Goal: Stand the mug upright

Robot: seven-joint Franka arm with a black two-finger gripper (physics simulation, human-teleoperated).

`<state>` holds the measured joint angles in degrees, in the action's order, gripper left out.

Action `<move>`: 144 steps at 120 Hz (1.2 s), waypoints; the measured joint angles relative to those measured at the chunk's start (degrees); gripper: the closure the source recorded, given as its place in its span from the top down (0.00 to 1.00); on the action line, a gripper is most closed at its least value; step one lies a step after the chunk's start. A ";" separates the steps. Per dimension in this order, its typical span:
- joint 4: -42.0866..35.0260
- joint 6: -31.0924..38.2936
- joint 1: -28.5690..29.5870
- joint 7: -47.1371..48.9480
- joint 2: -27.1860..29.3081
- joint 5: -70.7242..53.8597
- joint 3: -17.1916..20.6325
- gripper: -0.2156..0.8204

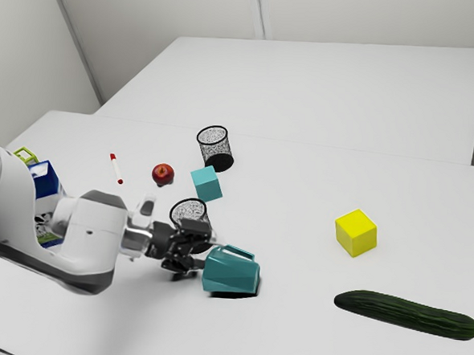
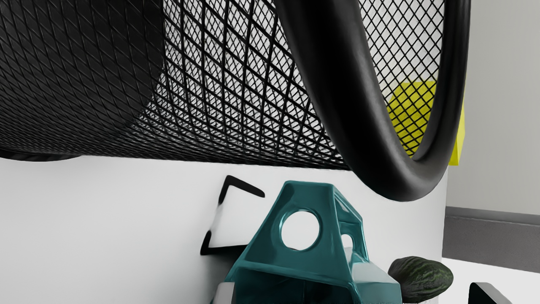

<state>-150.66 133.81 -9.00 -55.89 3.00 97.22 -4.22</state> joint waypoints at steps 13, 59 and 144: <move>0.19 0.04 0.02 -1.85 -0.46 1.38 1.05 0.79; 0.30 0.64 0.02 -6.17 -0.41 4.71 2.72 0.34; 9.41 6.21 0.03 -7.29 3.83 -6.36 8.67 0.03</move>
<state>-141.25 140.02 -8.97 -63.18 6.83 90.85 4.45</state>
